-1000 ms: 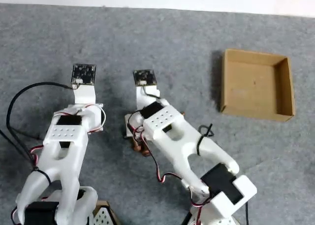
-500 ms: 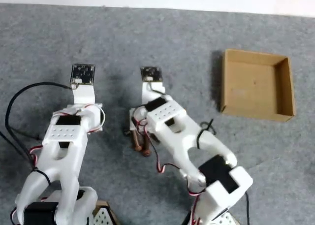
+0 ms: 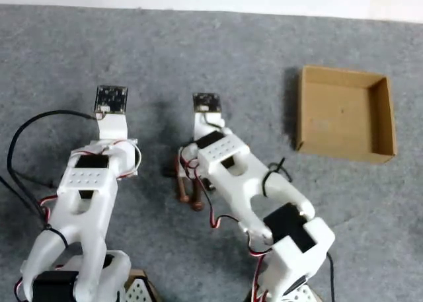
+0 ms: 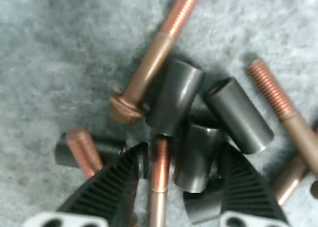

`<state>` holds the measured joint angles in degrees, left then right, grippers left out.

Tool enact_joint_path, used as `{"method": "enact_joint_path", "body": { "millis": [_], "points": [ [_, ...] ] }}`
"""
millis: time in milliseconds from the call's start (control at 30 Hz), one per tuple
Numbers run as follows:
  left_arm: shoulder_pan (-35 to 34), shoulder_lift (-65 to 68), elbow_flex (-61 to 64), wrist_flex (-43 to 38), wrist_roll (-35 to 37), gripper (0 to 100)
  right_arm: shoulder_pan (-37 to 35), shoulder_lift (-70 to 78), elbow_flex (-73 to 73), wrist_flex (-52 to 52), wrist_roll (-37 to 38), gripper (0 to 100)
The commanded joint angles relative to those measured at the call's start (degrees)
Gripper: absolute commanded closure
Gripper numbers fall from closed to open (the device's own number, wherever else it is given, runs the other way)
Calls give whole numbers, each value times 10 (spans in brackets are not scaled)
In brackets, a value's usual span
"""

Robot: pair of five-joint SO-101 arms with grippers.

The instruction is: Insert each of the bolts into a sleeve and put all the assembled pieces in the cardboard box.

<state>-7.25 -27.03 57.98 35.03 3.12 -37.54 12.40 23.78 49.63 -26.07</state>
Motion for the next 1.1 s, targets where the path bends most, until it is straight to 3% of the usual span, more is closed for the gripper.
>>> {"method": "enact_joint_path", "body": {
  "millis": [0,67,200,433,567,800,1067],
  "points": [
    [-5,0,-3,-11,4,993,14,1,3,-3,-3,830],
    [-5,0,-3,-11,4,993,22,1,2,-3,9,889],
    [-5,0,-3,-11,4,993,58,0,0,0,105,998],
    [-5,0,-3,-11,4,993,68,-15,-8,64,190,994],
    [-5,0,-3,-11,4,993,74,-98,-15,62,200,994],
    [-4,0,-3,-11,4,993,124,-276,113,-12,200,994],
    [-4,0,-3,-11,4,993,125,-380,208,-56,200,994]
  ]
}}
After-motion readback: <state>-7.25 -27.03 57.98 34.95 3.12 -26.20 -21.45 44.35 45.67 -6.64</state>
